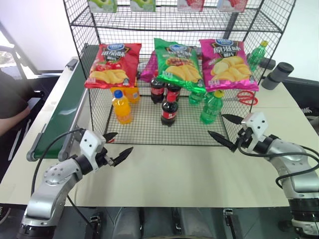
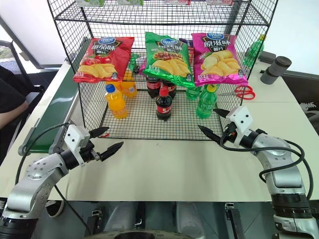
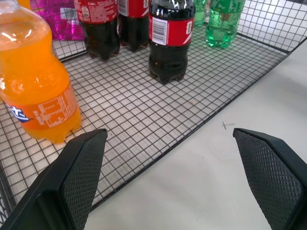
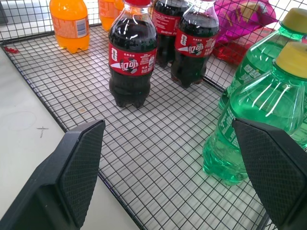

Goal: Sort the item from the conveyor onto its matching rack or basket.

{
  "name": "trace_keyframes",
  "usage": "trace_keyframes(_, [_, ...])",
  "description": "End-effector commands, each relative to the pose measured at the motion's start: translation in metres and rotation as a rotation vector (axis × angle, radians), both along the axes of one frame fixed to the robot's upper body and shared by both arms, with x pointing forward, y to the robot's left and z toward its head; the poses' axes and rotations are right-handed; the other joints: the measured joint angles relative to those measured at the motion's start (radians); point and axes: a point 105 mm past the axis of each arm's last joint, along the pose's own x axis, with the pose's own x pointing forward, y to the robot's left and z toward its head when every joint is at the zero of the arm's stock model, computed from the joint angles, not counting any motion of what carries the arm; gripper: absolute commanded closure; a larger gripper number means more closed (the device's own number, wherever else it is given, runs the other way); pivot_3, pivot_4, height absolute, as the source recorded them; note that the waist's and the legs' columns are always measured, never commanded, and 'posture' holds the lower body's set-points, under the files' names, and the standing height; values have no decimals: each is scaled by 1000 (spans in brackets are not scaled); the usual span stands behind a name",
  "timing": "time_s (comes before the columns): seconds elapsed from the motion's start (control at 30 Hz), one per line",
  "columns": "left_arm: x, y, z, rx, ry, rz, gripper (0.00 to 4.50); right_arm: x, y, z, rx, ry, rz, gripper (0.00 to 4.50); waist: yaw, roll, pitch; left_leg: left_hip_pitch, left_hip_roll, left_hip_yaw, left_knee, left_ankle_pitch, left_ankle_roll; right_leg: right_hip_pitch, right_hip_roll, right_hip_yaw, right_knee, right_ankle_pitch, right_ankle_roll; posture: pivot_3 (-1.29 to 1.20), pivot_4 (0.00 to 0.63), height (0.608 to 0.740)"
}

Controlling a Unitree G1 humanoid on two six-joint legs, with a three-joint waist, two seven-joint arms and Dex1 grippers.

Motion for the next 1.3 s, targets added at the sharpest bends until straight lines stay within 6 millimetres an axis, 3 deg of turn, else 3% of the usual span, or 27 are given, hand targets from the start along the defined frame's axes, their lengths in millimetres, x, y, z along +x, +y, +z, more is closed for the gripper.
trace_keyframes(0.03, [0, 3, 16, 19, -74, 0, 0, 0, 0, 7, 6, -44, 5, 100, 1, 0, 0, 0, 0, 0, 0, 0, 0, 0, 0, 0, 0, 0, 0, 0, 150, 734])
trace_keyframes(1.3, [12, 3, 12, 46, -84, 21, 0, 14, -1, 5, 7, -80, -26, 100, 0, 0, 0, 0, 0, 0, 0, 0, 0, 0, 0, 0, 1, 0, 0, 0, 150, 734])
